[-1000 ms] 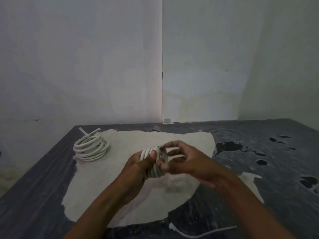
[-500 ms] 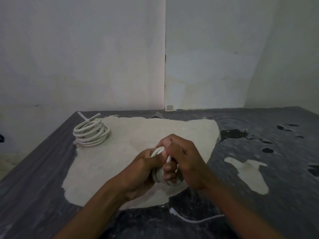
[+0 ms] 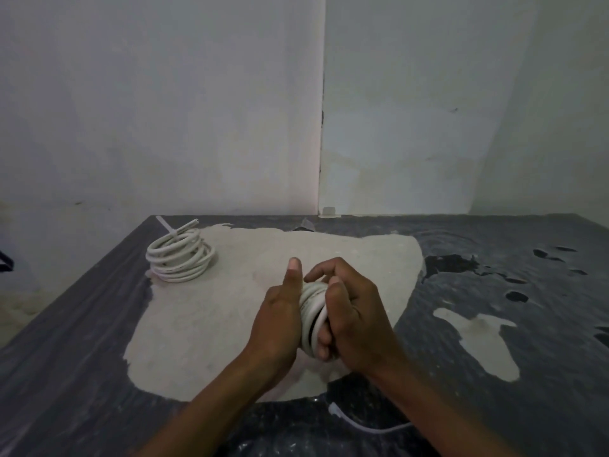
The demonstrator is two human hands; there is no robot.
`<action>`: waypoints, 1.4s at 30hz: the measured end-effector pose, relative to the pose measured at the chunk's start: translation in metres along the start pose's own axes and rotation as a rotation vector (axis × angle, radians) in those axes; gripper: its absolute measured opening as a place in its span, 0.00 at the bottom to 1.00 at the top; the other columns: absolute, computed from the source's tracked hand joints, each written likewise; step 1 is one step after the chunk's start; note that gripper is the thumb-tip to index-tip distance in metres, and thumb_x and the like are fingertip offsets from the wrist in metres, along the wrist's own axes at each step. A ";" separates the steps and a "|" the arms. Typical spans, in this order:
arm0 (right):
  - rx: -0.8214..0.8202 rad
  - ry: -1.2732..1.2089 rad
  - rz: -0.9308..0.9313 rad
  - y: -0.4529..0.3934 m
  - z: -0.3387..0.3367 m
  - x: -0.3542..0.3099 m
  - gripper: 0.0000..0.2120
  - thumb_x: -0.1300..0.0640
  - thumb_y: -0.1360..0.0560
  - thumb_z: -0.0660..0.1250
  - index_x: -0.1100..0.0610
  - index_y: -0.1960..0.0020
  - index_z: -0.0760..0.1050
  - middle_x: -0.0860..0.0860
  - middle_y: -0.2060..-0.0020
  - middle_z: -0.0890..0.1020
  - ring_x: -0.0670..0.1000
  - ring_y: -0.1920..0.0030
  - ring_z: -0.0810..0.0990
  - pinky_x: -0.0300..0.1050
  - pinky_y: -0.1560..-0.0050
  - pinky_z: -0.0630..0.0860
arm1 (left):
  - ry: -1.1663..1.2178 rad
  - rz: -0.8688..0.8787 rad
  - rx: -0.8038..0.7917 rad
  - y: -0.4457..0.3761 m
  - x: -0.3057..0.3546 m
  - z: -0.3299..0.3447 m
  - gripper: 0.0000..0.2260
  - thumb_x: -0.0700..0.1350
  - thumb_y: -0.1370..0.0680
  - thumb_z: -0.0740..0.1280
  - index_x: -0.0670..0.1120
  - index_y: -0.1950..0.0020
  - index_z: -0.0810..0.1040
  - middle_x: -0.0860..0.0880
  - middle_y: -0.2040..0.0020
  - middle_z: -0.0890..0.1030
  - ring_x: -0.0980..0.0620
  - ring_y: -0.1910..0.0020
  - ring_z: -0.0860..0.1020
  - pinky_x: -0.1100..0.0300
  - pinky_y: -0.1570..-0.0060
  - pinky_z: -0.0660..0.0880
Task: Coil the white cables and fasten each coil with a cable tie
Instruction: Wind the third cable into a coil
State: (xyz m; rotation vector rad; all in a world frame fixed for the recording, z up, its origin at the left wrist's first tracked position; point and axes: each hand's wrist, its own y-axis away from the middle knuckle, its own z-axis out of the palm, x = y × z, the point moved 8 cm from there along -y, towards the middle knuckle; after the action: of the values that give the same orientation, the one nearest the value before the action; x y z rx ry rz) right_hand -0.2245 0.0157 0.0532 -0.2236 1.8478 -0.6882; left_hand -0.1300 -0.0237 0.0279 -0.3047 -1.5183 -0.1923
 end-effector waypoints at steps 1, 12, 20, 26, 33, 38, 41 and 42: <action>-0.001 -0.018 -0.003 0.000 0.001 -0.002 0.20 0.44 0.24 0.52 0.57 0.51 0.74 0.44 0.76 0.77 0.45 0.76 0.77 0.37 0.72 0.72 | 0.049 -0.014 -0.013 0.001 0.000 0.001 0.29 0.64 0.27 0.51 0.47 0.69 0.82 0.43 0.68 0.83 0.48 0.70 0.82 0.59 0.67 0.79; 0.247 -0.036 0.038 0.003 -0.005 -0.005 0.18 0.42 0.28 0.51 0.50 0.55 0.75 0.45 0.70 0.78 0.46 0.70 0.79 0.35 0.70 0.73 | -0.001 0.036 0.204 0.004 -0.001 -0.011 0.27 0.61 0.22 0.52 0.42 0.61 0.79 0.44 0.66 0.82 0.52 0.72 0.80 0.61 0.66 0.76; 0.361 0.053 0.070 0.011 -0.004 -0.008 0.21 0.39 0.29 0.49 0.50 0.56 0.76 0.44 0.65 0.81 0.42 0.63 0.81 0.29 0.64 0.76 | -0.019 0.104 0.232 0.007 0.001 -0.012 0.26 0.54 0.19 0.52 0.38 0.65 0.79 0.42 0.70 0.81 0.44 0.69 0.80 0.56 0.64 0.79; 0.256 0.184 -0.007 0.004 0.000 -0.019 0.15 0.40 0.26 0.58 0.49 0.59 0.76 0.42 0.67 0.81 0.40 0.65 0.81 0.28 0.65 0.75 | 0.344 -0.111 0.121 0.009 -0.007 -0.005 0.27 0.52 0.19 0.57 0.46 0.75 0.80 0.45 0.75 0.78 0.52 0.78 0.76 0.63 0.76 0.74; -0.020 0.142 0.018 -0.012 -0.004 -0.017 0.16 0.37 0.29 0.58 0.47 0.65 0.74 0.44 0.71 0.79 0.45 0.71 0.79 0.41 0.70 0.76 | 0.371 -0.206 0.029 0.006 -0.012 0.002 0.25 0.55 0.20 0.59 0.45 0.73 0.81 0.37 0.69 0.73 0.44 0.72 0.71 0.58 0.69 0.70; 0.035 0.116 0.097 -0.008 0.001 -0.006 0.18 0.39 0.29 0.58 0.53 0.63 0.76 0.46 0.71 0.80 0.44 0.70 0.79 0.35 0.68 0.74 | 0.418 -0.212 0.046 0.007 -0.019 0.002 0.25 0.54 0.20 0.59 0.45 0.72 0.82 0.37 0.66 0.75 0.43 0.70 0.73 0.59 0.68 0.72; 0.127 0.023 0.241 -0.005 -0.004 0.008 0.13 0.51 0.23 0.62 0.55 0.63 0.77 0.43 0.74 0.78 0.41 0.72 0.77 0.32 0.71 0.71 | 0.454 -0.211 0.077 0.010 -0.023 0.002 0.23 0.53 0.21 0.60 0.43 0.71 0.80 0.40 0.69 0.75 0.47 0.72 0.74 0.59 0.69 0.73; 0.146 0.000 0.264 -0.004 -0.005 0.010 0.12 0.54 0.23 0.62 0.54 0.63 0.76 0.42 0.75 0.77 0.40 0.73 0.76 0.32 0.71 0.70 | 0.464 -0.211 0.081 0.010 -0.023 0.003 0.21 0.52 0.21 0.60 0.42 0.68 0.78 0.40 0.68 0.75 0.47 0.71 0.74 0.58 0.68 0.73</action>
State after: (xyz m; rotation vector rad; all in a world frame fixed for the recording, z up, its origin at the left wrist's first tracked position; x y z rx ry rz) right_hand -0.2336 0.0093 0.0491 0.1148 1.7769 -0.6338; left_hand -0.1313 -0.0147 0.0041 -0.0275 -1.0919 -0.3424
